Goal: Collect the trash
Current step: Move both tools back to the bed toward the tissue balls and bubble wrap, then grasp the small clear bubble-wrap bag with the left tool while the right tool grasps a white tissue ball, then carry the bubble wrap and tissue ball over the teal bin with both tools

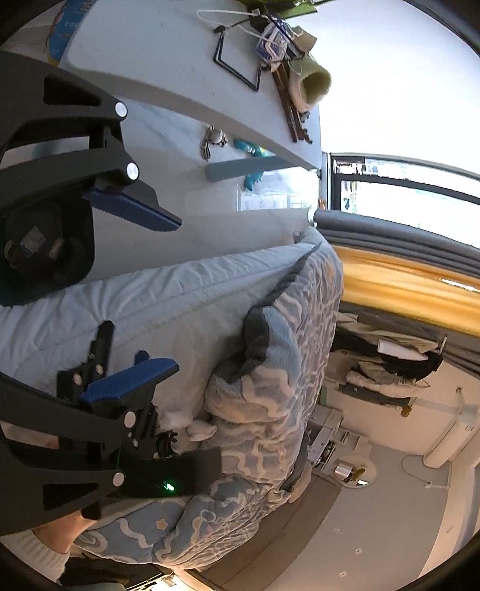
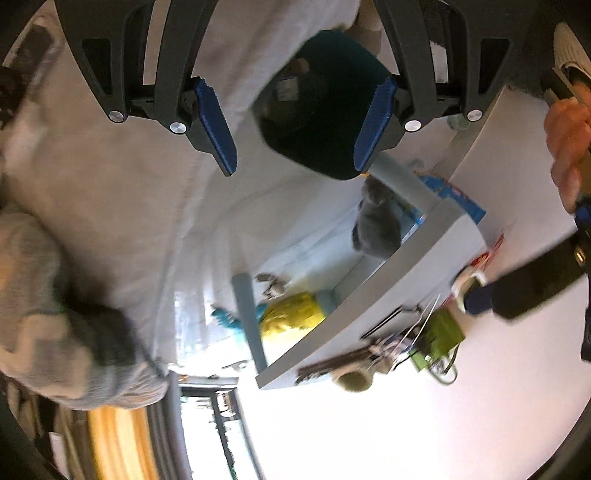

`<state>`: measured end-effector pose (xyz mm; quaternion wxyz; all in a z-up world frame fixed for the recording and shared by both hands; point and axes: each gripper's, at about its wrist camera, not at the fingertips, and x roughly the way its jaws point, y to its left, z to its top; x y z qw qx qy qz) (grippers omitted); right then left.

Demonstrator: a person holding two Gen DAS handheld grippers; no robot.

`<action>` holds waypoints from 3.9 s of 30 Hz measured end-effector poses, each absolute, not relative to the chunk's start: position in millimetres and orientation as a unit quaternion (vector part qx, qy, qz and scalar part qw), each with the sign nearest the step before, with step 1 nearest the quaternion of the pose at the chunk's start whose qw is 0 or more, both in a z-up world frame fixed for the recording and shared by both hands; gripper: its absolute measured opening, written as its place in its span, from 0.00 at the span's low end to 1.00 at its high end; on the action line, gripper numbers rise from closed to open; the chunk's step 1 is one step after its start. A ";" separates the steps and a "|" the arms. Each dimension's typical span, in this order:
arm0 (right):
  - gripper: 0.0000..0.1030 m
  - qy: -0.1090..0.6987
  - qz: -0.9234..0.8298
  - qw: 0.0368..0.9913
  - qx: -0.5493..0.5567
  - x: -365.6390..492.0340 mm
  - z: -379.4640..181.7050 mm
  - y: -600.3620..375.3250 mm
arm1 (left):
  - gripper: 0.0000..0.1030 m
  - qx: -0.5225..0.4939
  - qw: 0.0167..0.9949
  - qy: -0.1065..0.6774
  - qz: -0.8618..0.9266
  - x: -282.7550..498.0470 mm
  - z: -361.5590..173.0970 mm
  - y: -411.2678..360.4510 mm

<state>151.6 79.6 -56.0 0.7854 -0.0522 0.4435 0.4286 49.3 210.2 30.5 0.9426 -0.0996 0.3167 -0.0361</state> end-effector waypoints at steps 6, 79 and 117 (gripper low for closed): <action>0.67 0.427 0.397 0.811 -0.039 165.2 -44.6 39.5 | 0.73 -0.103 0.945 0.307 -0.051 65.6 31.7 186.8; 0.80 0.440 0.201 0.862 0.153 241.2 -71.7 -257.4 | 0.57 -0.136 0.866 0.460 -0.139 218.3 -99.5 7.7; 0.42 0.405 0.199 0.879 0.155 237.3 -54.5 -227.7 | 0.37 -0.104 0.888 0.433 -0.116 174.5 -67.1 39.0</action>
